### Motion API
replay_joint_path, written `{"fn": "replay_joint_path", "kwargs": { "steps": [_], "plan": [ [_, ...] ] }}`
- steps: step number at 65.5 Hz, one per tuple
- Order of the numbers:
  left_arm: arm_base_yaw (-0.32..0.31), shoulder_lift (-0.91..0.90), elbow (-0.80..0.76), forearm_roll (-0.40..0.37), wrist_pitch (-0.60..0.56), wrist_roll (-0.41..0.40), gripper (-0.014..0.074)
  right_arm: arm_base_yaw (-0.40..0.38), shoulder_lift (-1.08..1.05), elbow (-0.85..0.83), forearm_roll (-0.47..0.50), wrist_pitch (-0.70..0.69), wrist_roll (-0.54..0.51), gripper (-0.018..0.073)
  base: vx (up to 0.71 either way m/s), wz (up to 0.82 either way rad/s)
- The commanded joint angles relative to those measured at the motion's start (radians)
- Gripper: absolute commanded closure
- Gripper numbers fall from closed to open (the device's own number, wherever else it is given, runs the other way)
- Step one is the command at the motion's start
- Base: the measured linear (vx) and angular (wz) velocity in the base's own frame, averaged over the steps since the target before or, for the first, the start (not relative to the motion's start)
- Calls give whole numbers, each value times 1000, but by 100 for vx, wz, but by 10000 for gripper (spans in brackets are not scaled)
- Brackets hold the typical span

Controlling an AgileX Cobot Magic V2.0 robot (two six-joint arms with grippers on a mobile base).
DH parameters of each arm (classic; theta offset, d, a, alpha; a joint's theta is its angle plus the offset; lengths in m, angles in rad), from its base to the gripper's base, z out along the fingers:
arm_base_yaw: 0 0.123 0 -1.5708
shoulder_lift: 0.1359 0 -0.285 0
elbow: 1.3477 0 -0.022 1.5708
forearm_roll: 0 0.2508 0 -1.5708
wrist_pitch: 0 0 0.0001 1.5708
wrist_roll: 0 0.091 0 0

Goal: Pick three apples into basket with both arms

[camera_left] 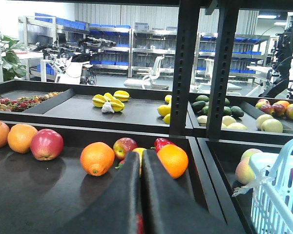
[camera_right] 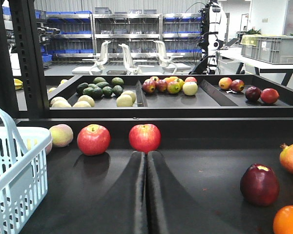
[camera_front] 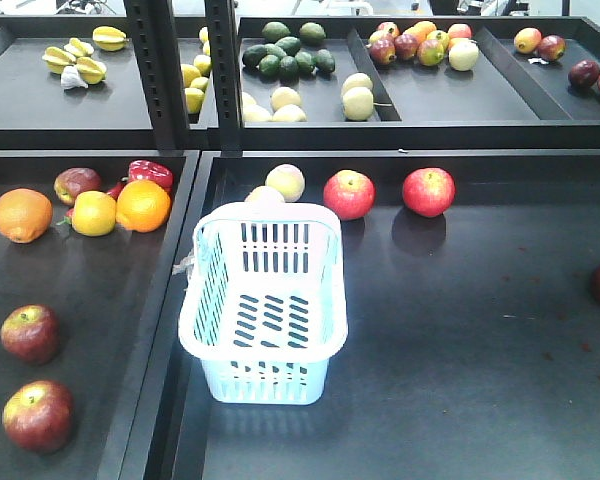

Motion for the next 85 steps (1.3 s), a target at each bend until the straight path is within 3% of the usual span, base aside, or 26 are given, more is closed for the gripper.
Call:
{"fn": "replay_joint_path", "kwargs": {
  "steps": [1,45,51,55,61,65,77,85],
  "plan": [
    [-6,-15,23,-8,-71,-7,603,-7,-10,15,-6,-74,-9,564,0,0],
    [-6,-15,23,-12,-78,-22,603,-7,-10,15,-6,-74,-9,564,0,0],
    [-6,-15,23,-119,-74,-158,603,-7,-10,15,-6,-74,-9,564,0,0],
    [-6,-15,23,-263,-69,-327,603,-7,-10,15,-6,-74,-9,564,0,0],
    [-6,-15,23,-404,-66,-480,603,-7,-10,15,-6,-74,-9,564,0,0],
    [-6,-15,23,-456,-66,-515,603,-7,-10,15,-6,-74,-9,564,0,0],
    [-6,-15,17,-500,-74,-532,603,-7,-10,15,-6,-74,-9,564,0,0],
    [-6,-15,-2,-643,-94,-638,603,-7,-10,15,-6,-74,-9,564,0,0]
  ]
}}
